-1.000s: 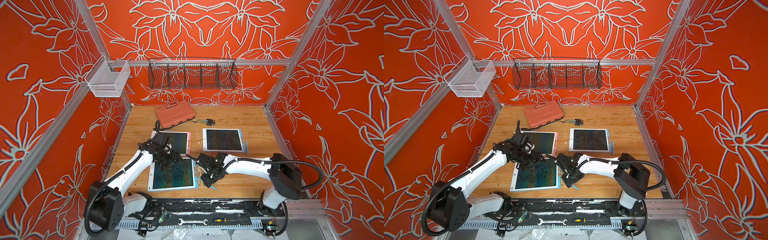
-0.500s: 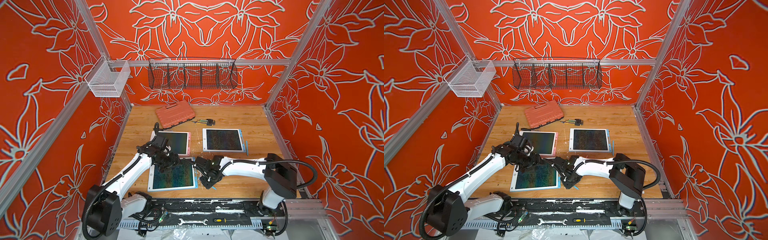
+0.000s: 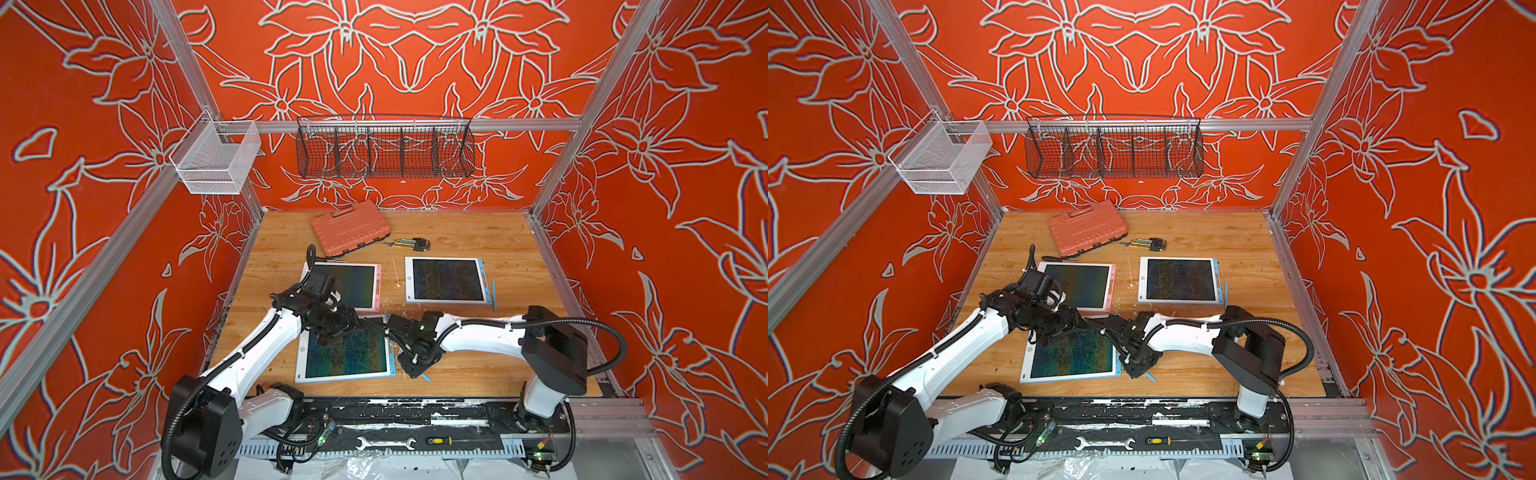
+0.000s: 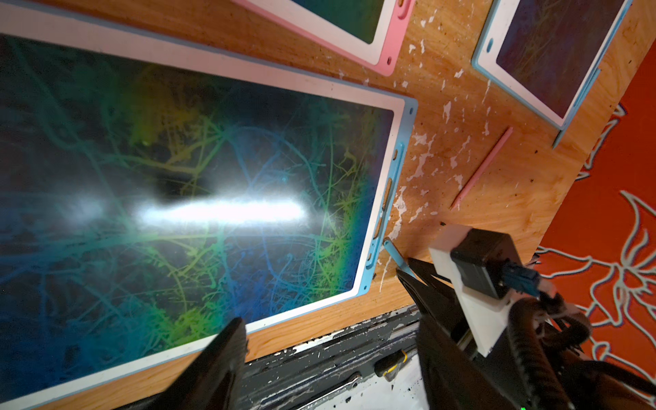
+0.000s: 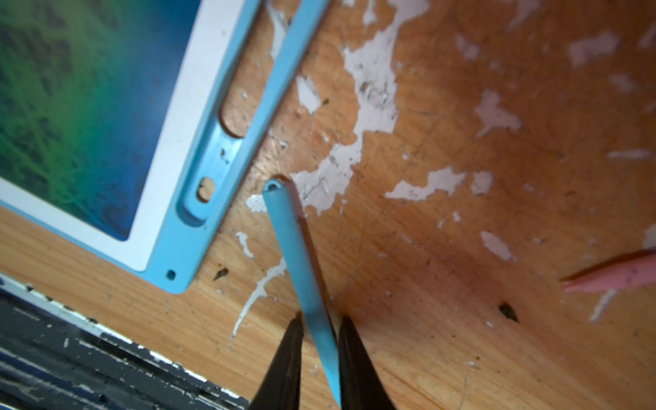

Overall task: Place the stylus back onto the writing tablet
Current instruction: Pick up the stylus from the center of the board.

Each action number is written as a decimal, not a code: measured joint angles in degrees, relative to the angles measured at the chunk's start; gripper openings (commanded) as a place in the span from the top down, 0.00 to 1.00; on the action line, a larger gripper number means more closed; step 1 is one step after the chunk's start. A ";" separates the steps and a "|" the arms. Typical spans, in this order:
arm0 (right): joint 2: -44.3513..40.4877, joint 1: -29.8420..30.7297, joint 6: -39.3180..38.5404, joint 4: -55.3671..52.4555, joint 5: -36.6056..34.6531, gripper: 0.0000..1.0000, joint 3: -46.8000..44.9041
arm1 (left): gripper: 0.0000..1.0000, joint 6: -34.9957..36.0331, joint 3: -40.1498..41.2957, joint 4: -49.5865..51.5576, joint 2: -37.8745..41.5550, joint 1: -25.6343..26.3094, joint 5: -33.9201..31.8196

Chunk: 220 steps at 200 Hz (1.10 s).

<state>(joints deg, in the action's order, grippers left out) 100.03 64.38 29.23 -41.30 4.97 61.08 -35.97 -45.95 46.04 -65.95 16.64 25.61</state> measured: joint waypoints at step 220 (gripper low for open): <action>1.05 1.11 11.50 -3.08 -4.87 0.97 2.10 | 0.27 1.18 0.02 -0.11 0.04 -0.90 0.26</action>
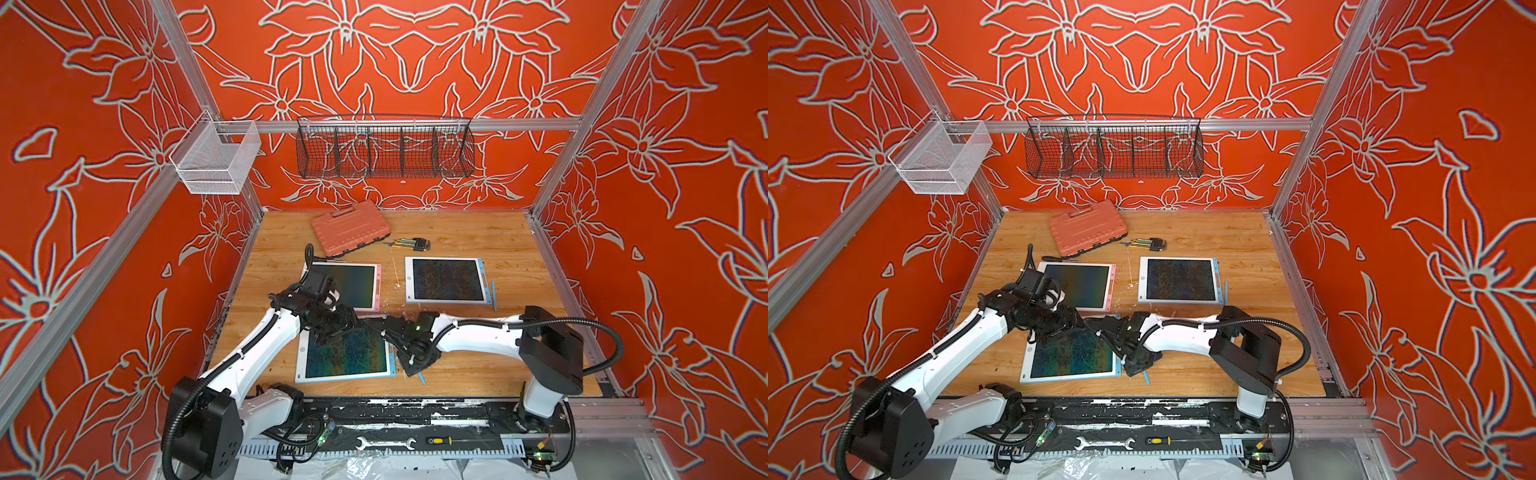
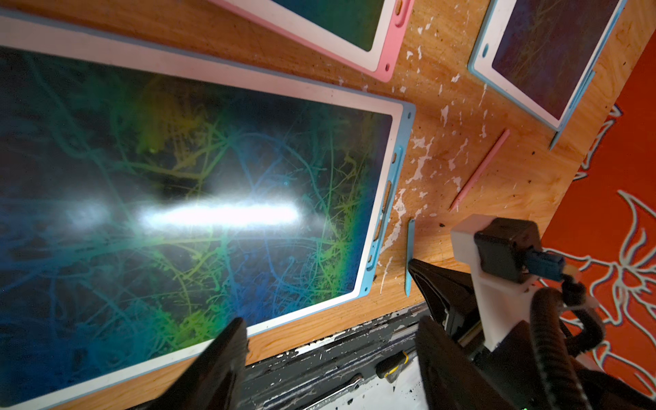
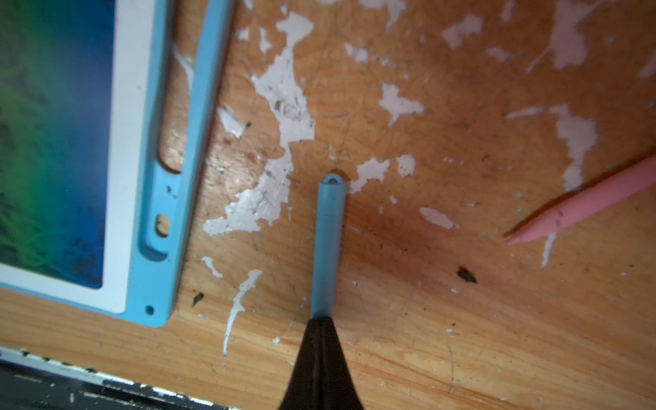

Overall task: Place the stylus back onto the writing tablet
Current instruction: Pick up the stylus from the center of the board.

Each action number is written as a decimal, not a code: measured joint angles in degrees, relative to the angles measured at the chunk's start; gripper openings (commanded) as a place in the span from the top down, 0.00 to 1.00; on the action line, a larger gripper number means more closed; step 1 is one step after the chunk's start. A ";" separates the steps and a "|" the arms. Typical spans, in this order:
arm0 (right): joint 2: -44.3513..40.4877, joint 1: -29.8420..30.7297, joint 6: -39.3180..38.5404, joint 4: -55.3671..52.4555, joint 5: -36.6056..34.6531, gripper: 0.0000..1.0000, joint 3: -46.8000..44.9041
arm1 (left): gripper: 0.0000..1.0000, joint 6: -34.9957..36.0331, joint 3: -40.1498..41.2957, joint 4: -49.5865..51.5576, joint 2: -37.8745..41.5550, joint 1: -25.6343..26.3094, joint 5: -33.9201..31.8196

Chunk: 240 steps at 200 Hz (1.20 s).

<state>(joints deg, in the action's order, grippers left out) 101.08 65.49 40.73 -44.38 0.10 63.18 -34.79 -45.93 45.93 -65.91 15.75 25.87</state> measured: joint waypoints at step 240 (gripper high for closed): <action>-1.16 -0.04 3.10 2.93 0.15 0.93 -2.58 | 0.27 -1.07 1.90 0.15 3.08 0.00 -0.07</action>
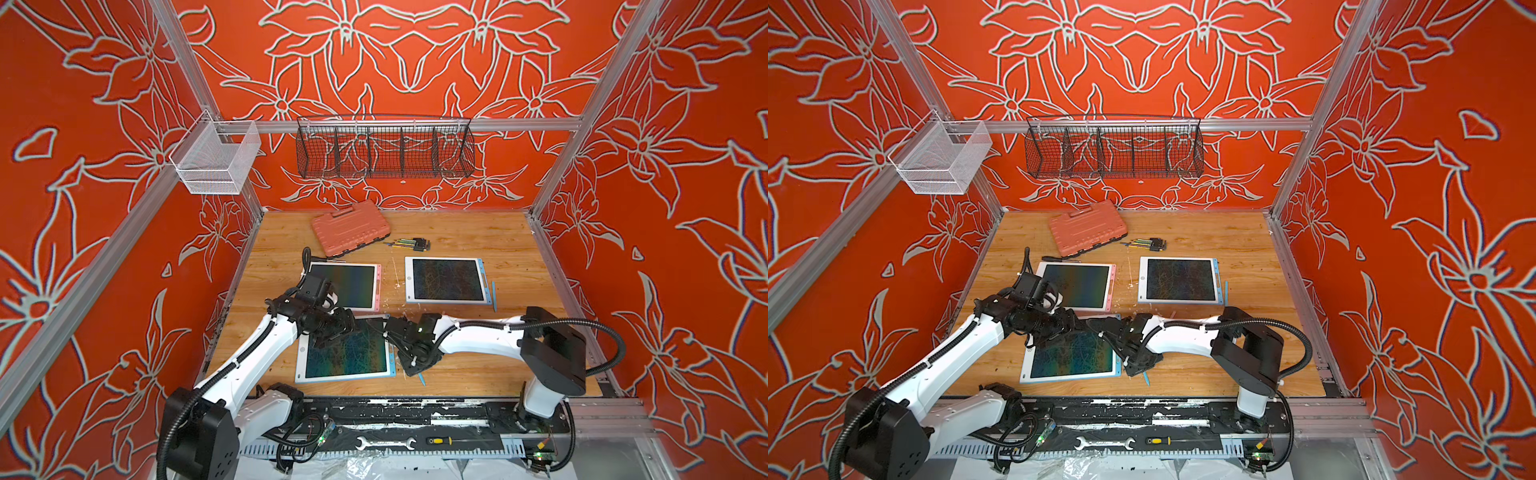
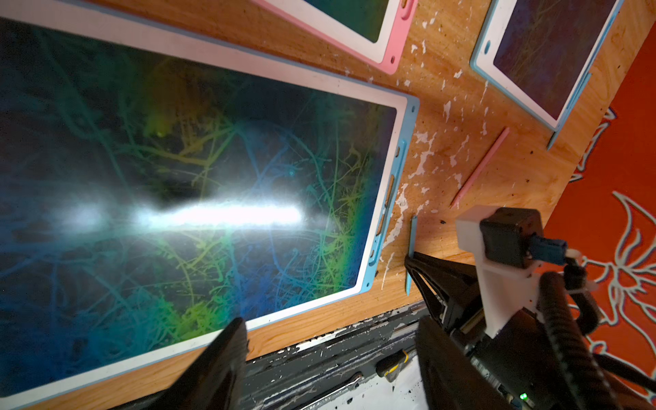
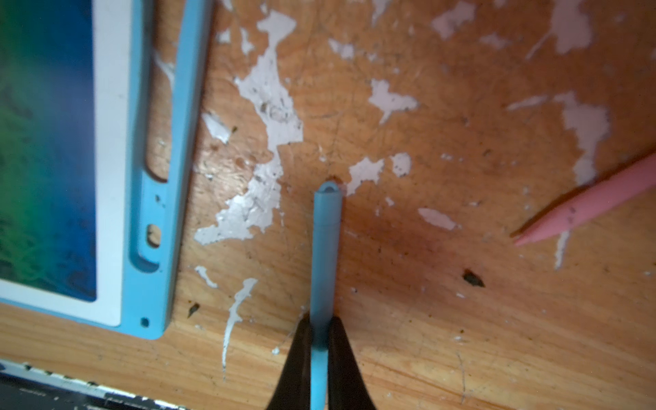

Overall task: Place the stylus back onto the writing tablet
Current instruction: Pick up the stylus from the center of the board.

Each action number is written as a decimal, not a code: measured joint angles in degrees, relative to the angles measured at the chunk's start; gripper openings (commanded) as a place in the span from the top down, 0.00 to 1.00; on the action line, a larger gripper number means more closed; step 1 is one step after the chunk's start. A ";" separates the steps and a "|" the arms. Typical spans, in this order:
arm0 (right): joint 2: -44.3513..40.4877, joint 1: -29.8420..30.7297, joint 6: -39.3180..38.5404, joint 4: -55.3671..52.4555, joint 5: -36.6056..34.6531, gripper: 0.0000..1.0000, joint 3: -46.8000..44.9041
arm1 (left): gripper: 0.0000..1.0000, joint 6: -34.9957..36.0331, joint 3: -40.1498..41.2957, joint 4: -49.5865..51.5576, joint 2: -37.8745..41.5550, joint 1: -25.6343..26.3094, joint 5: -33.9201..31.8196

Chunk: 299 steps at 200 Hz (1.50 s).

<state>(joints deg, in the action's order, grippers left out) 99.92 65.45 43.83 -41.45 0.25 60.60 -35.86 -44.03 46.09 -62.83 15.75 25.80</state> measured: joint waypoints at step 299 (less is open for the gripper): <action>-1.53 -0.02 4.09 0.15 -0.17 1.00 -1.95 | 0.26 -1.20 1.09 -0.31 2.36 0.00 0.24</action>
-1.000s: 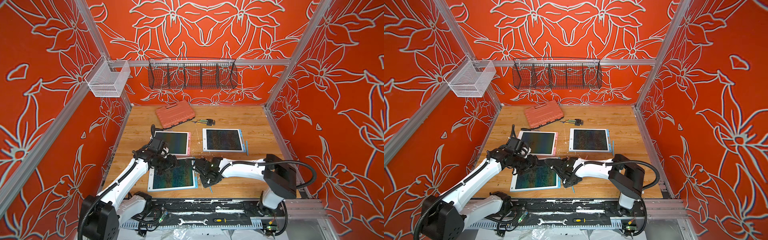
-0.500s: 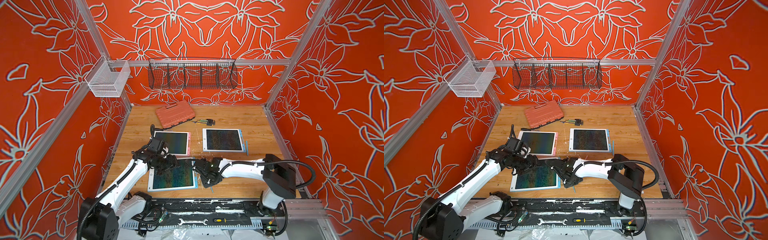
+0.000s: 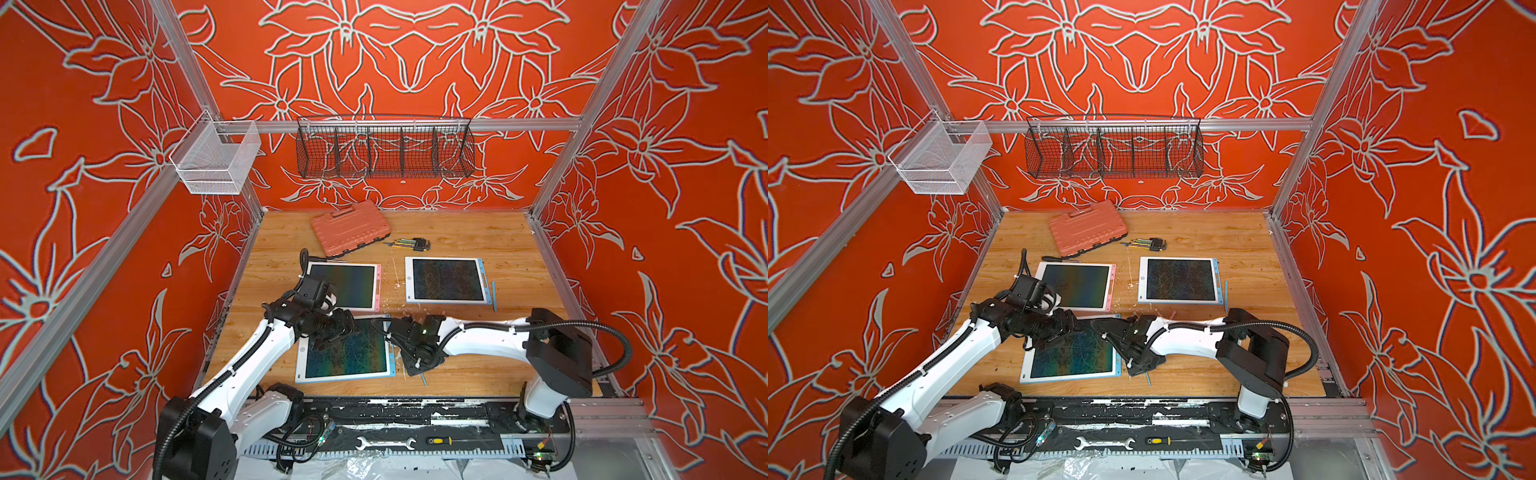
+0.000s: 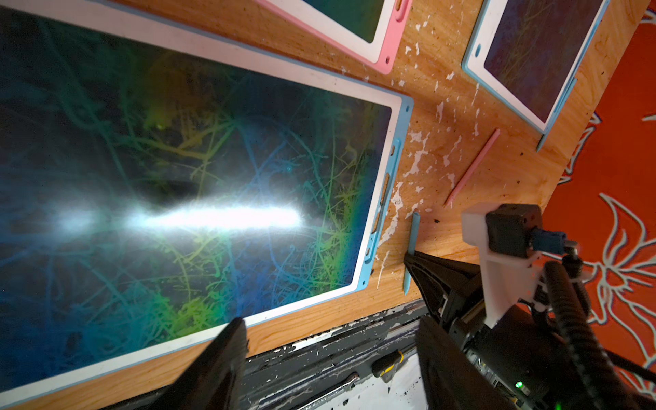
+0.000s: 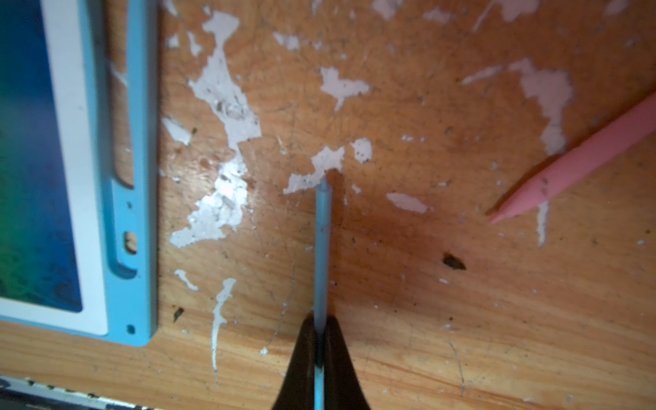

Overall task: Place the stylus back onto the writing tablet
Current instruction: Pick up the stylus from the center of the board.

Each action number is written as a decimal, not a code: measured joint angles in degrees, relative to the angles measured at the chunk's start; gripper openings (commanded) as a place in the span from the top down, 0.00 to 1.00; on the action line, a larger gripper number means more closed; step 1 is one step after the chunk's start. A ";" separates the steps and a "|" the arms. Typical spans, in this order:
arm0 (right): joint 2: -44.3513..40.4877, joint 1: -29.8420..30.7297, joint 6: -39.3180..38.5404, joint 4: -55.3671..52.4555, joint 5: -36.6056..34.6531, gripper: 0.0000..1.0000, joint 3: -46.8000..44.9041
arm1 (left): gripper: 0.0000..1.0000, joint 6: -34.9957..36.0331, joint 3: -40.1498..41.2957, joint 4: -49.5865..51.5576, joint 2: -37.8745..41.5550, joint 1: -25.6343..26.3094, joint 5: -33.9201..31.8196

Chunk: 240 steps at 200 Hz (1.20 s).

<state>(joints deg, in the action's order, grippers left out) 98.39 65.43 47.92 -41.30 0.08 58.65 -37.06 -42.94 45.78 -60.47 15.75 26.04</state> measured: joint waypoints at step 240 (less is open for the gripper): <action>-12.57 -7.04 -12.92 1.27 6.19 1.00 0.22 | 0.22 -0.28 -10.71 5.95 -5.18 -0.02 -1.92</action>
<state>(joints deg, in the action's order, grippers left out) 85.82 58.39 35.00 -40.03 6.26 58.87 -37.34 -53.65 51.72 -65.65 15.73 24.12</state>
